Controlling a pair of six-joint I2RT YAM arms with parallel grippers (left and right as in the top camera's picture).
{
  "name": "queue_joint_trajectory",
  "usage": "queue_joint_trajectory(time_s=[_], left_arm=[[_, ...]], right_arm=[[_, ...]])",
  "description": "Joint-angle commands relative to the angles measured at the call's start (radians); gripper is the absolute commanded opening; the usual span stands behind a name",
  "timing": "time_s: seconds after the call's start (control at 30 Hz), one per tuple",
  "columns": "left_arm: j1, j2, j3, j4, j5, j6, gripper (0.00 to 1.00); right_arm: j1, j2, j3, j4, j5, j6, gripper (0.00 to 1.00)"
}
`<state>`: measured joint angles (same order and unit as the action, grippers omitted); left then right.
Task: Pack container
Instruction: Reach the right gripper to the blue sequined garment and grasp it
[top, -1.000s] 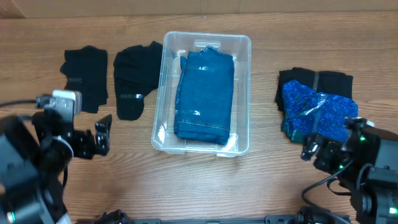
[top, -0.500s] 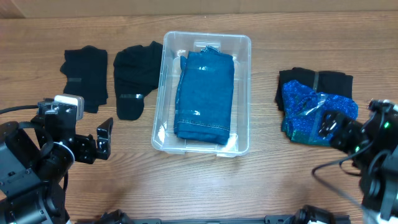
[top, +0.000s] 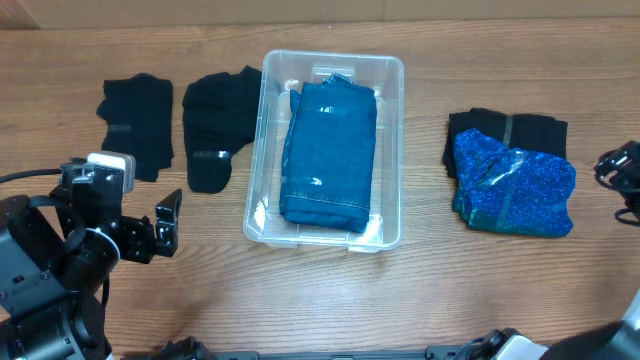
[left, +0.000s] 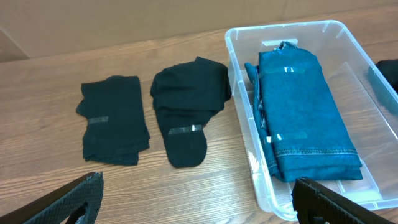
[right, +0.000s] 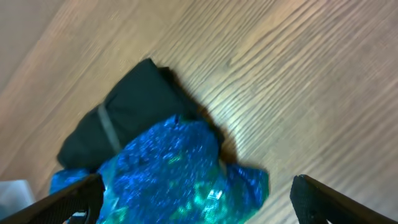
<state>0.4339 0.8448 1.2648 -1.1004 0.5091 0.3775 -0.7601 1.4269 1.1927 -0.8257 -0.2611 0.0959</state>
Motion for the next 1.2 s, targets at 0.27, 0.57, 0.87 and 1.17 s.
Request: queue_joint_trajectory(time_s=[0.27,0.57,0.87,1.17], left_arm=[[0.003,0.006,0.006,-0.002,0.012,0.019,1.0],[0.003,0.006,0.006,-0.003,0.012,0.019,1.0],[0.003,0.018,0.006,-0.003,0.012,0.019,1.0],[0.003,0.02,0.006,-0.003,0.012,0.019,1.0]], right_arm=[[-0.025,0.363,0.021,0.093,-0.286,-0.368,1.0],[-0.036,0.417,0.005,0.106,-0.396,-0.52,1.0],[-0.031,0.533,0.005,0.112,-0.453,-0.551,1.0],[0.032,0.553,0.005,0.047,-0.526,-0.649,1.0]])
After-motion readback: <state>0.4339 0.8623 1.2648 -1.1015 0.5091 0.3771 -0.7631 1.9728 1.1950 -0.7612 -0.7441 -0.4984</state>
